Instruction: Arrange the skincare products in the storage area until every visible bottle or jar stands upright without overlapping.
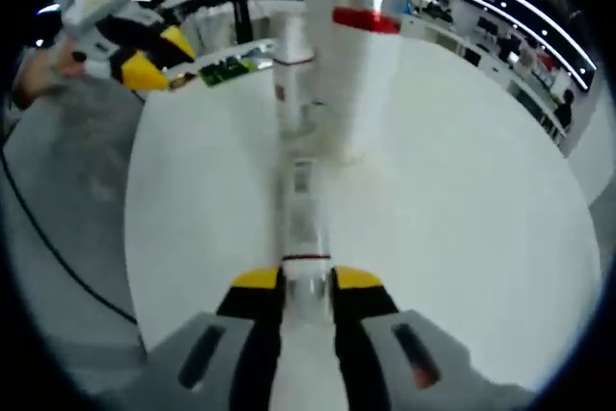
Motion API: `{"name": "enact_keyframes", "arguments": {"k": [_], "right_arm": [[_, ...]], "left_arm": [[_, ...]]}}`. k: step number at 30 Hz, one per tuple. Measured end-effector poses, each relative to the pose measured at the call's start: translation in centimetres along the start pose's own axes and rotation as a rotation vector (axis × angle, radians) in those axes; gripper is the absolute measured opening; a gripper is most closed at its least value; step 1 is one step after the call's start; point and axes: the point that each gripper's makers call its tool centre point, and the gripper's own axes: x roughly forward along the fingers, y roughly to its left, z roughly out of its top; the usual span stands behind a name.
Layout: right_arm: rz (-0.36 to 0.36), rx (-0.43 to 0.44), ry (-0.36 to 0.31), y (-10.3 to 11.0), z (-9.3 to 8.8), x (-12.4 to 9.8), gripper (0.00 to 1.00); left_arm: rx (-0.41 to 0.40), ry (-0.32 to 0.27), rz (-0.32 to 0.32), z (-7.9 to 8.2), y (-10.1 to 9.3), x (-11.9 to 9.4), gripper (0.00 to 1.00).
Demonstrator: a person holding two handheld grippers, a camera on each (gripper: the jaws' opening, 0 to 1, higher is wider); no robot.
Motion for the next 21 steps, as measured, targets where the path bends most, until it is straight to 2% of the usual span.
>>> {"name": "enact_keyframes", "arguments": {"k": [3, 7, 11, 16, 18, 20, 21], "right_arm": [[0.035, -0.053, 0.016, 1.2, 0.0, 0.0, 0.18], [0.123, -0.15, 0.036, 3.8, 0.1, 0.1, 0.18], [0.182, -0.236, 0.051, 6.1, 0.2, 0.3, 0.18], [0.261, -0.335, 0.069, 9.1, 0.4, 0.5, 0.18], [0.287, -0.348, 0.073, 9.9, 0.5, 0.5, 0.18], [0.297, -0.411, 0.091, 10.4, 0.4, 0.6, 0.18], [0.298, -0.405, 0.092, 10.6, 0.5, 0.6, 0.18]], "left_arm": [[0.004, 0.009, -0.02, -0.2, -0.4, 0.1, 0.23], [0.019, 0.054, -0.083, -1.1, -1.7, 0.6, 0.23], [0.036, 0.061, -0.145, -1.2, -3.1, 0.8, 0.23], [0.043, 0.154, -0.262, -3.2, -5.3, 1.1, 0.29], [0.041, 0.18, -0.288, -3.8, -5.8, 1.2, 0.3], [0.058, 0.204, -0.303, -4.4, -6.1, 1.2, 0.3], [0.065, 0.213, -0.308, -4.6, -6.3, 1.2, 0.3]]}}
